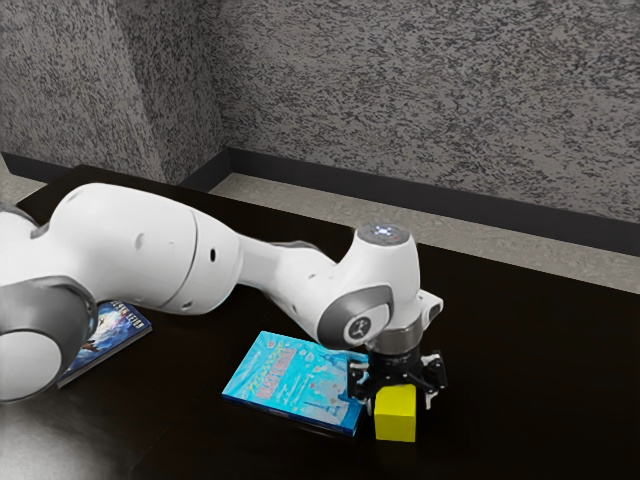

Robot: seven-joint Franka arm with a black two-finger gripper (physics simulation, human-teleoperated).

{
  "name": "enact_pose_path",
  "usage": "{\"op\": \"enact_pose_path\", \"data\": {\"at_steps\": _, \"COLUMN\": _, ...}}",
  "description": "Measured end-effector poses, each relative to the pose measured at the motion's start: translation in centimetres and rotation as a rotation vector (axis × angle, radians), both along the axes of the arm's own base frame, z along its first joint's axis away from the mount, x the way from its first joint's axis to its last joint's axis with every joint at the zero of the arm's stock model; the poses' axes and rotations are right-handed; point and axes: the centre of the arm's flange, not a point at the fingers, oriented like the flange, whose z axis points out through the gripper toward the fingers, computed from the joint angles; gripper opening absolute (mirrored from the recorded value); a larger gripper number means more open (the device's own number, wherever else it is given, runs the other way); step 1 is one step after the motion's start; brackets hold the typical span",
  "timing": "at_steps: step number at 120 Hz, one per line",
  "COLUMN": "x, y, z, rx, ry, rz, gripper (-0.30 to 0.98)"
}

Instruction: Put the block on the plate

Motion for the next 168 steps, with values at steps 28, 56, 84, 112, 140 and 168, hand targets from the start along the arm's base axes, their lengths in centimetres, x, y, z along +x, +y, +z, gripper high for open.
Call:
{"op": "enact_pose_path", "data": {"at_steps": 28, "x": -0.4, "y": -0.1, "z": -0.5, "rx": 0.004, "ry": 0.008, "rz": 0.027, "gripper": 0.65}}
{"op": "enact_pose_path", "data": {"at_steps": 56, "x": -0.5, "y": -0.2, "z": -0.4, "rx": 0.008, "ry": 0.012, "rz": 0.040, "gripper": 0.51}}
{"op": "enact_pose_path", "data": {"at_steps": 84, "x": -0.5, "y": -0.2, "z": 0.7, "rx": 0.005, "ry": 0.003, "rz": 0.048, "gripper": 0.39}}
{"op": "enact_pose_path", "data": {"at_steps": 112, "x": 0.2, "y": 0.4, "z": 4.5, "rx": 0.015, "ry": -0.042, "rz": 0.038, "gripper": 0.38}}
{"op": "enact_pose_path", "data": {"at_steps": 140, "x": 5.8, "y": 14.3, "z": 11.3, "rx": 0.096, "ry": -0.136, "rz": 0.160, "gripper": 0.40}}
{"op": "enact_pose_path", "data": {"at_steps": 168, "x": 9.8, "y": 33.6, "z": 15.6, "rx": 0.130, "ry": -0.162, "rz": 0.335, "gripper": 0.42}}
